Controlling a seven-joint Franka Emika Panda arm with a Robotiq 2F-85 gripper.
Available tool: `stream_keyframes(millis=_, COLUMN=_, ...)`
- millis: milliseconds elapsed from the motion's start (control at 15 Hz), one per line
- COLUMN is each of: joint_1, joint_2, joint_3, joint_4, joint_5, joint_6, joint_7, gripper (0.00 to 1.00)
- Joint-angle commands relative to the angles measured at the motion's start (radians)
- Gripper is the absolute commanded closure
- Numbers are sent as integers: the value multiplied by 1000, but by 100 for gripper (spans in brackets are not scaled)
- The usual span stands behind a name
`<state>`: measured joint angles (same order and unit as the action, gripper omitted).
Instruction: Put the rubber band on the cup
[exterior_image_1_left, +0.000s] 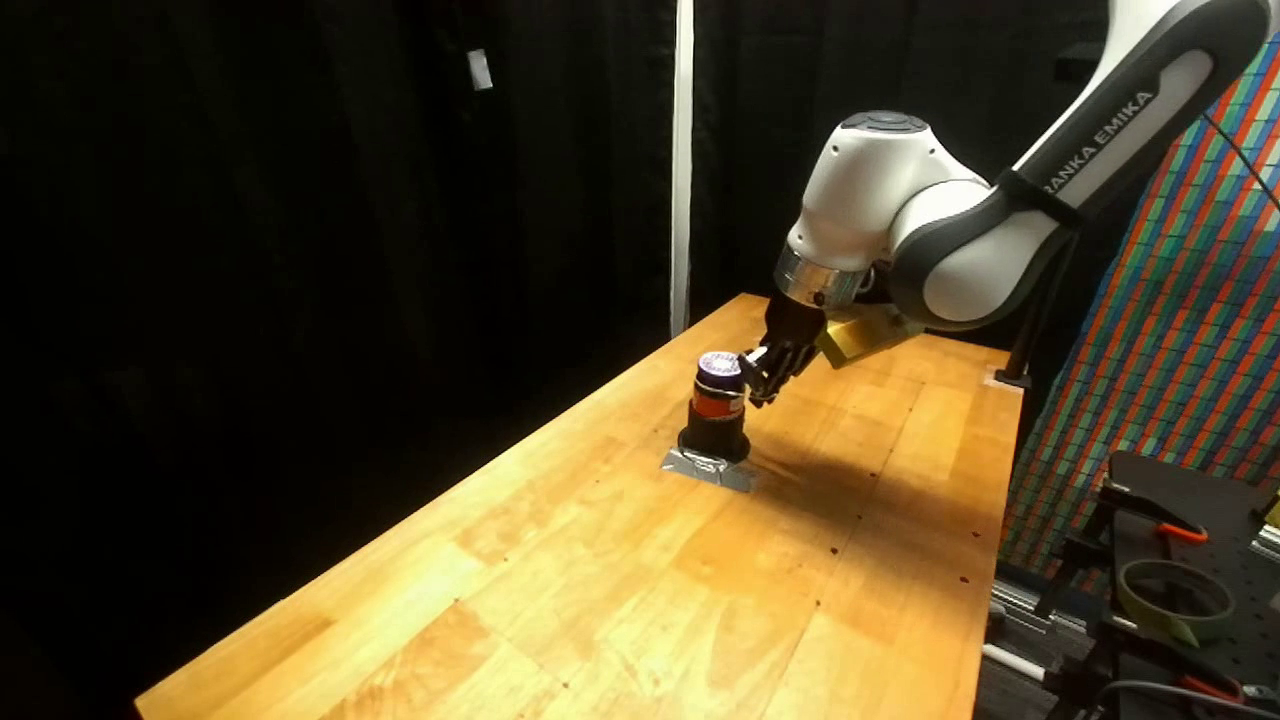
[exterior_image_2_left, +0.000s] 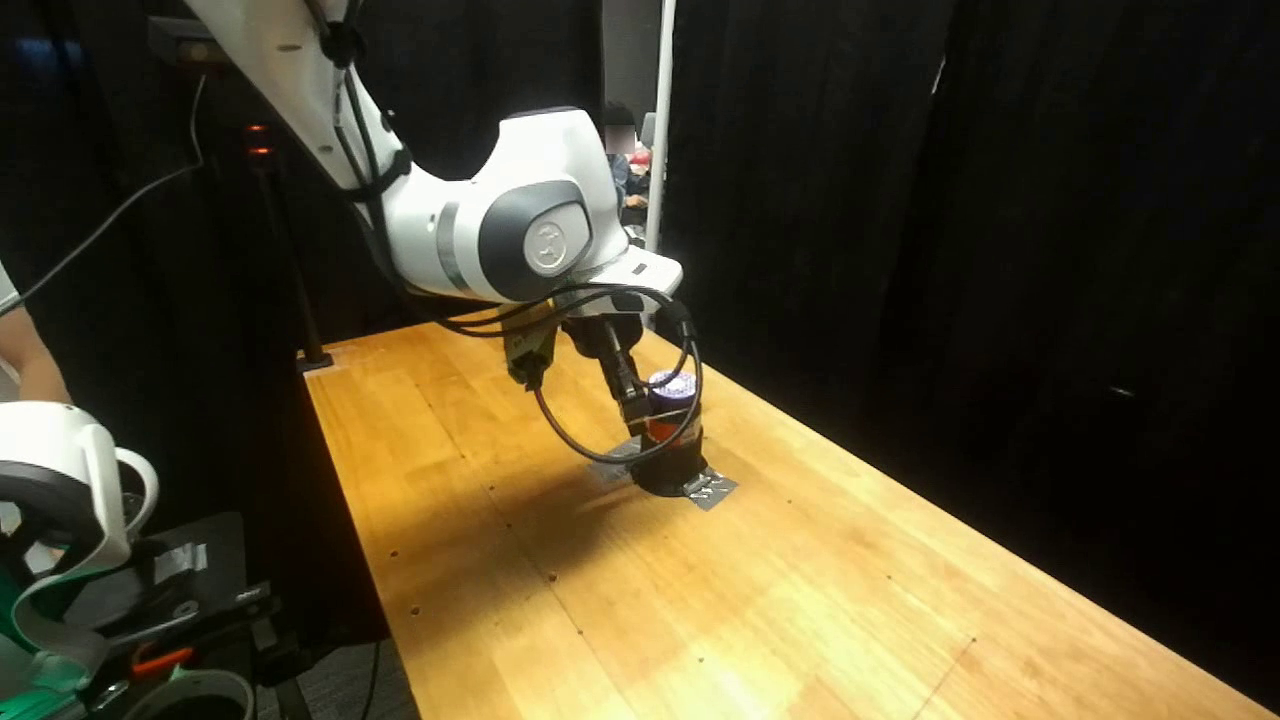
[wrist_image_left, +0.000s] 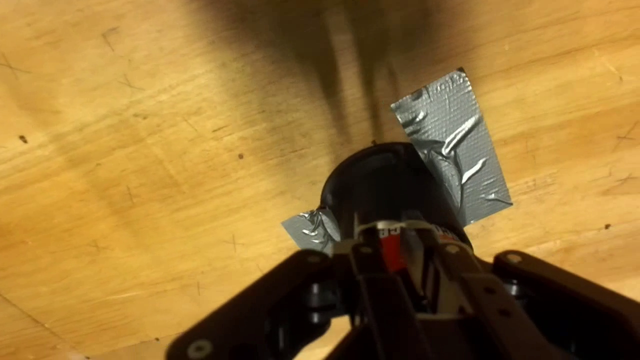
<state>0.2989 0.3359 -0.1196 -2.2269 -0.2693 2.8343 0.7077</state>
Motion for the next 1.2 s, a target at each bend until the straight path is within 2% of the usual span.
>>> stream_keyframes(millis=0, joint_1=81, joint_2=-65, joint_3=-109, joint_4=-146, joint_5=-141, joint_6=241, joint_7=133, gripper=96)
stream_keyframes(millis=67, joint_1=124, joint_2=-61, joint_3=-167, joint_4=-163, joint_5=-195, joint_6=309, joint_7=183, gripper=98)
stream_keyframes(millis=267, joint_1=302, joint_2=-25, joint_3=-395, joint_4=-191, joint_5=-297, joint_6=483, joint_7=273, gripper=93)
stream_keyframes(millis=400, joint_1=434, joint_2=10, joint_3=-546, joint_4=-209, joint_5=-265, joint_6=579, joint_7=256, gripper=92)
stream_keyframes(millis=533, joint_1=543, joint_2=51, joint_3=-654, joint_4=-245, joint_5=-190, joint_6=685, joint_7=224, gripper=92)
stream_keyframes(millis=667, joint_1=622, joint_2=85, joint_3=-710, joint_4=-295, joint_5=-115, joint_6=788, joint_7=212, gripper=93)
stream_keyframes(millis=733, joint_1=644, joint_2=102, joint_3=-716, joint_4=-317, joint_5=-85, joint_6=834, joint_7=211, gripper=94)
stream_keyframes(millis=1133, joint_1=701, joint_2=162, joint_3=-688, joint_4=-403, joint_5=14, joint_6=1018, joint_7=228, gripper=93)
